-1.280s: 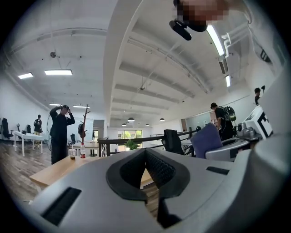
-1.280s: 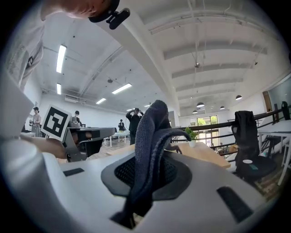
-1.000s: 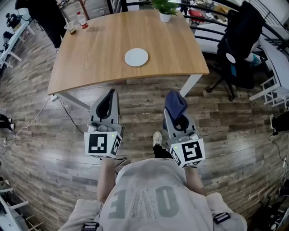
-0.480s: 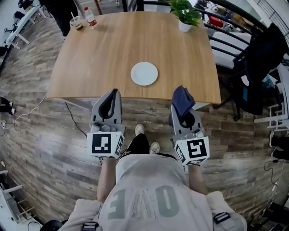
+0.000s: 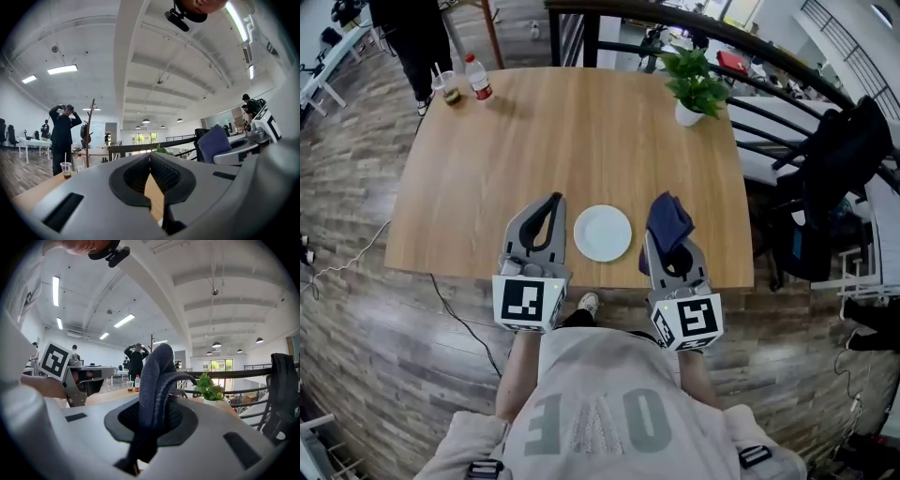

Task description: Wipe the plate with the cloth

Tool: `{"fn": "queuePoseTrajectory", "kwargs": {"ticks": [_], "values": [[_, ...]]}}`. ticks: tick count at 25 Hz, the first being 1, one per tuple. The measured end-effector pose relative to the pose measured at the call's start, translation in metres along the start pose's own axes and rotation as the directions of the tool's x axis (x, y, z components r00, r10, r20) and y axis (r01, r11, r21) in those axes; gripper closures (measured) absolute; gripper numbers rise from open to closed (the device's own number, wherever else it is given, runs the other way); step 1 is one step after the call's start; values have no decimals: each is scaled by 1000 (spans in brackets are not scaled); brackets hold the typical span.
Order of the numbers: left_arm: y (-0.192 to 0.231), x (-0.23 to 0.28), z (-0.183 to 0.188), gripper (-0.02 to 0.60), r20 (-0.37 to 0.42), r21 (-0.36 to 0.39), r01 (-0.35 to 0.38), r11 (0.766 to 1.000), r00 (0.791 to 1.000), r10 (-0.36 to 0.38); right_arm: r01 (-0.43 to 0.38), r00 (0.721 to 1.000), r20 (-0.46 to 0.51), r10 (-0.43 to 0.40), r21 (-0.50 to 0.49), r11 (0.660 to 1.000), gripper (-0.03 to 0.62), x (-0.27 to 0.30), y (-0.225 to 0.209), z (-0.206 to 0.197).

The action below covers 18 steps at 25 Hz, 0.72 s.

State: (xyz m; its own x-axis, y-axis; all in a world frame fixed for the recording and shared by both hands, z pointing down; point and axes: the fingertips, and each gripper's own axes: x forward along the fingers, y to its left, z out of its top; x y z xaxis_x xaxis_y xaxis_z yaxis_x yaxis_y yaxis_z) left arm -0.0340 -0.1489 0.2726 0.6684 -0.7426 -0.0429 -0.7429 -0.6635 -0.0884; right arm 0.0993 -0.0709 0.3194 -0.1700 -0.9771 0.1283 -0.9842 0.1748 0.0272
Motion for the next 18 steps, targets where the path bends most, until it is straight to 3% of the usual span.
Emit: {"fn": "queuePoseTrajectory", "kwargs": {"ticks": [4,15,18], "values": [[23,32,-9,574,-2,-12,23,1000,1000,-23,-1,1000,-4,1,13,1000,537,28,2,3],[27,86,-28,574,-57,-61,28,998,998,-31,-24,996,-89,26,24,999,537,67,-41,-13],[23,94,-44,574,-112,-143,34,989,992,-51,-53,992,-116,57,33,998,537,75,-52,-21]]}}
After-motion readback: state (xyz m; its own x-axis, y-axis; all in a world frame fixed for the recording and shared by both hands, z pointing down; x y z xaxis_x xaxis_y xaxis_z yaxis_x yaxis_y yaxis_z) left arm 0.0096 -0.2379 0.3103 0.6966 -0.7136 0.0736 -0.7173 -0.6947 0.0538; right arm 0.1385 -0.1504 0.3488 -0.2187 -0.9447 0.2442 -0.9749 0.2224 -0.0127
